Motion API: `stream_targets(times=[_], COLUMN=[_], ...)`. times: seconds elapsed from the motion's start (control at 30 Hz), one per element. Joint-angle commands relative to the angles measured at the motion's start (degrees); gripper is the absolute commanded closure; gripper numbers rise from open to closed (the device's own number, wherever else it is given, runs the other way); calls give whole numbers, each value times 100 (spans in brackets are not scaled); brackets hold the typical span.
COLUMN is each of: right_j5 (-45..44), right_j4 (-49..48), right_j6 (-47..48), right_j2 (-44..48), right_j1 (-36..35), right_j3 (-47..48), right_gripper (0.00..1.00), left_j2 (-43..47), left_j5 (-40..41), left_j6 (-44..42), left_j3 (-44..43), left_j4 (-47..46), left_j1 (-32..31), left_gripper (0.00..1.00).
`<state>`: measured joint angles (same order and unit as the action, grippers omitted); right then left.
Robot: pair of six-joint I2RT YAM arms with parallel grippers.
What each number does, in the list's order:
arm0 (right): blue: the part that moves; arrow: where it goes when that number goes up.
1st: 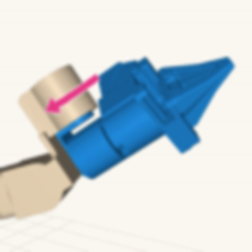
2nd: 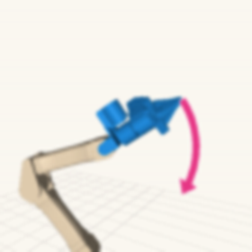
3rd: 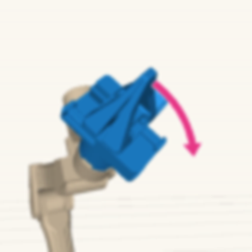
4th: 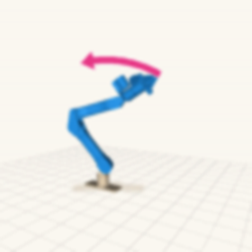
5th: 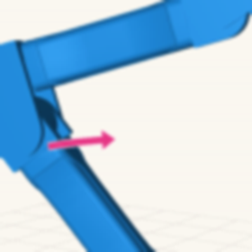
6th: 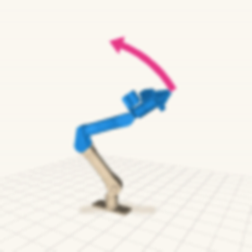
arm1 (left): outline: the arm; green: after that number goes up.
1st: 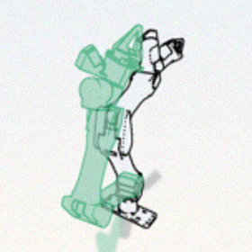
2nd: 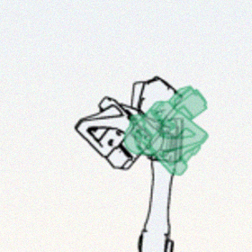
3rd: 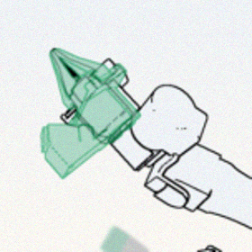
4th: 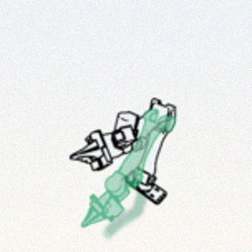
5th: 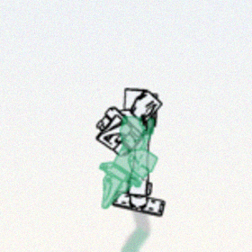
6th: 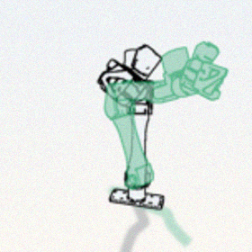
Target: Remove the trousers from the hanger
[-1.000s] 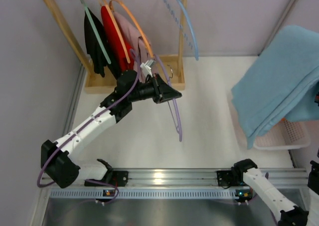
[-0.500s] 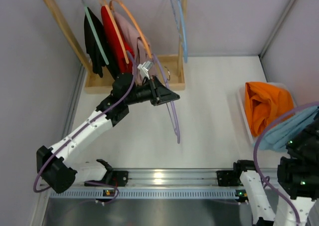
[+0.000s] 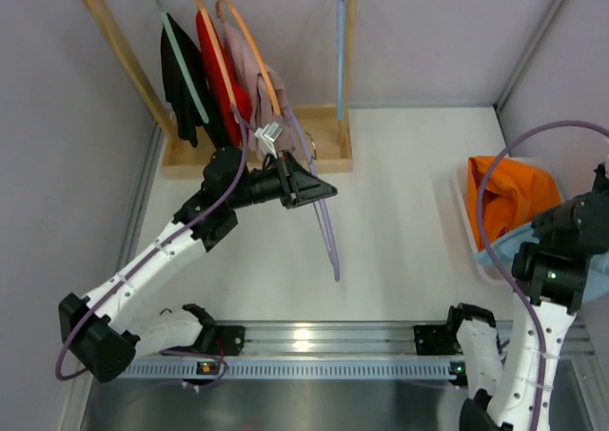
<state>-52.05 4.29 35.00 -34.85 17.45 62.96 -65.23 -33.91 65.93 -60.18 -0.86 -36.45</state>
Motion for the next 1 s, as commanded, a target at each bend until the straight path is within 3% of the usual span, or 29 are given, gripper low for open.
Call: stream_targets(times=[0.0, 0.2, 0.47, 0.57, 0.8, 0.97], right_j5=[98, 511, 1686, 2538, 3394, 4184], right_j4=[-1115, -1713, -1467, -1397, -711, -447], right_j6=[226, 289, -634, -907, -1619, -2216], right_j2=[-417, -1233, -2885, -3167, -4029, -4460], right_j1=[92, 92, 83, 83, -40, -49], right_j3=[-38, -223, -108, -284, -284, -468], right_gripper=[100, 100, 100, 100, 100, 82], left_j2=[318, 494, 511, 538, 415, 266], left_j5=[-125, -186, -309, -309, -397, -476], left_j6=[43, 60, -107, -168, -309, -546], left_j3=[77, 139, 191, 244, 147, 60], left_j4=[-502, -494, -494, -494, -494, -485], left_j1=[-20, -20, -20, -29, -20, -20], left_gripper=[100, 100, 100, 100, 100, 100])
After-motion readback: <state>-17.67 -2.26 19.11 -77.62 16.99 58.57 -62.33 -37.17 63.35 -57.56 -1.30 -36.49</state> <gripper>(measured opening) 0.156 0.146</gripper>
